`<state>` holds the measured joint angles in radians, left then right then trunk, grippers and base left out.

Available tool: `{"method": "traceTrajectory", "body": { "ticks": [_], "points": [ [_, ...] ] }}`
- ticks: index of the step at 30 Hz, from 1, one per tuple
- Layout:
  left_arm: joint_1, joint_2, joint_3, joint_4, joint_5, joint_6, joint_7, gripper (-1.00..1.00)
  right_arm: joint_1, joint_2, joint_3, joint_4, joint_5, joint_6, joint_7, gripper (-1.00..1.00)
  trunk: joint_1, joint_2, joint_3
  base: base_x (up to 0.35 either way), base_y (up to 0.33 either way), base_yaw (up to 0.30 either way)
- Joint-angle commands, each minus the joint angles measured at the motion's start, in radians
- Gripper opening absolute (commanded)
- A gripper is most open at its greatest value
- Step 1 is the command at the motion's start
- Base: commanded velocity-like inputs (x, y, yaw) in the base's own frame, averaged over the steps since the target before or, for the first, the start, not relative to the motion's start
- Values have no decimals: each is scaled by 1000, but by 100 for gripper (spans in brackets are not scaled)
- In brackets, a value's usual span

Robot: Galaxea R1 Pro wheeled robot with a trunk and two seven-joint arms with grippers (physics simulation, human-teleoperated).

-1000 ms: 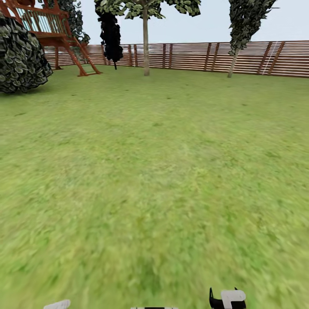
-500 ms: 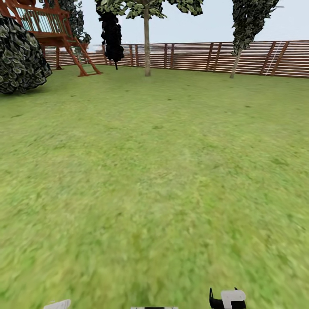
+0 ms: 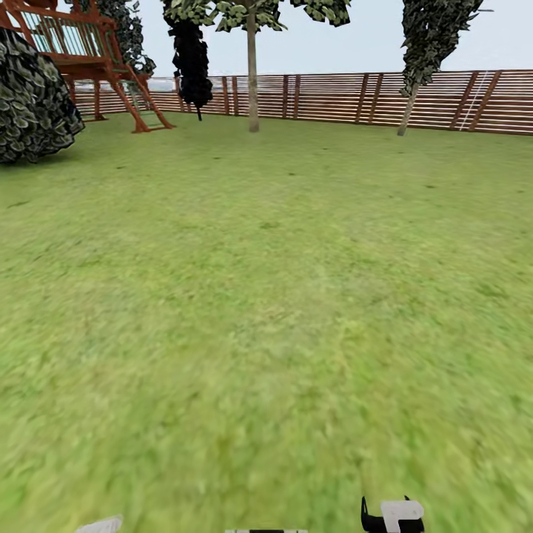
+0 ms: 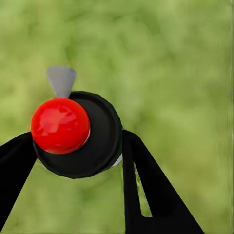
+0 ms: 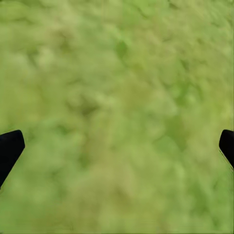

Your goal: In the garden, pick up the pesticide atomizer on the floor and spray pesticide onto both trees until each tree trunk is fully covered.

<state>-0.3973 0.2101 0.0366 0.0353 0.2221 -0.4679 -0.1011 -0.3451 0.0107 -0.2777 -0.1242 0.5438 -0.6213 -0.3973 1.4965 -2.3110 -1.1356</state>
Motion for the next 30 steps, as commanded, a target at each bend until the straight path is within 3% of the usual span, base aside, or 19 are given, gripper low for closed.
{"method": "traceTrajectory", "body": {
  "ticks": [1,30],
  "points": [
    [0,0,0,0,0,0,0,-100,0,0,0,0,0,0,0,100,0,0,0,337,-77,0],
    [0,0,0,0,0,0,-1,-100,0,0,0,0,1,0,0,100,0,0,0,338,-77,0]
  ]
}}
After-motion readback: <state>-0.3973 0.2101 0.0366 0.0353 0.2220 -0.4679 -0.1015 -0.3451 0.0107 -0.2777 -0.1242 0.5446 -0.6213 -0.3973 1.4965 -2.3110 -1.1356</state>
